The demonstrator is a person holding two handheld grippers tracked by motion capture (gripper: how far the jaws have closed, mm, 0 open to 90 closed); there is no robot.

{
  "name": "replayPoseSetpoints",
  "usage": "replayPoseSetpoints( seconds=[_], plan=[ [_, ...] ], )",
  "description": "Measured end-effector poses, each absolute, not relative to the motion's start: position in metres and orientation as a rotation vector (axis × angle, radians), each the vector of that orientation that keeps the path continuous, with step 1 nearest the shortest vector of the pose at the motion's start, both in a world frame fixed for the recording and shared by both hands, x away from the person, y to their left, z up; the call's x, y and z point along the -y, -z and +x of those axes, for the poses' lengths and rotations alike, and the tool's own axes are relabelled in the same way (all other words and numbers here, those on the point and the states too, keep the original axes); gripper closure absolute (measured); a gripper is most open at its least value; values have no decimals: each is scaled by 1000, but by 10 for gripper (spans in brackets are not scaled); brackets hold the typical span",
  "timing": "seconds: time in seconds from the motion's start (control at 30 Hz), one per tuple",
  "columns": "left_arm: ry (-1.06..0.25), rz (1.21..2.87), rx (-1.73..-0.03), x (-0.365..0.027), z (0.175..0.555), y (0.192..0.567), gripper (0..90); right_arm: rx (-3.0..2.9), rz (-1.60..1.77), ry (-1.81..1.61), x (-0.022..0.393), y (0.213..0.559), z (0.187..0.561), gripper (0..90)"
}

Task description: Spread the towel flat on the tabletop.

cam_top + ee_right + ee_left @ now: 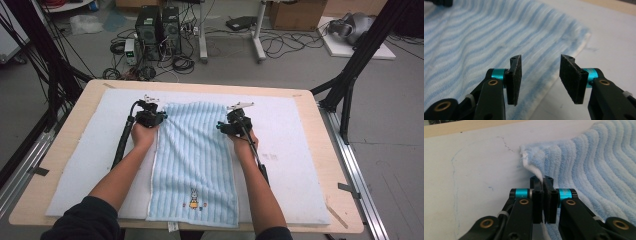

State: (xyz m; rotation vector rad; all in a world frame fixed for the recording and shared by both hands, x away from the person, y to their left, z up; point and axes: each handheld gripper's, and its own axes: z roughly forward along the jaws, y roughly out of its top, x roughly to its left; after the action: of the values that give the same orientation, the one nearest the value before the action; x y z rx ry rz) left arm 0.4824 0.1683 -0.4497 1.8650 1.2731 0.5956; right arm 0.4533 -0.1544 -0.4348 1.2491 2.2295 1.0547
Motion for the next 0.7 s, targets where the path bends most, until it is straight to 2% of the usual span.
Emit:
replayPoseSetpoints(
  seconds=[0.07, 0.13, 0.17, 0.2, 0.23, 0.47, 0.57, 0.7],
  plan=[
    [-558, 1851, -1291, -171, 483, 450, 705, -2253, 1258, -1019, 151, 439, 454, 599],
    [-536, 1847, -1316, -173, 482, 450, 616, -2276, 1254, -976, 150, 443, 456, 707],
    [-516, 1841, -1325, -175, 482, 450, 573, -2275, 1243, -989, 151, 444, 457, 804],
    [-505, 1835, -1327, -176, 482, 449, 555, -2287, 1214, -990, 152, 444, 458, 869],
    [-505, 1834, -1326, -176, 481, 449, 553, -2291, 1177, -957, 151, 443, 459, 878],
    [-432, 1868, -1286, -172, 470, 444, 503, -2099, 1268, -828, 172, 443, 476, 870],
    [-370, 1891, -1243, -167, 467, 443, 488, -2096, 1324, -894, 178, 444, 476, 741],
    [-350, 1946, -1197, -154, 463, 444, 489, -2100, 1319, -955, 178, 437, 468, 650]
  ],
)
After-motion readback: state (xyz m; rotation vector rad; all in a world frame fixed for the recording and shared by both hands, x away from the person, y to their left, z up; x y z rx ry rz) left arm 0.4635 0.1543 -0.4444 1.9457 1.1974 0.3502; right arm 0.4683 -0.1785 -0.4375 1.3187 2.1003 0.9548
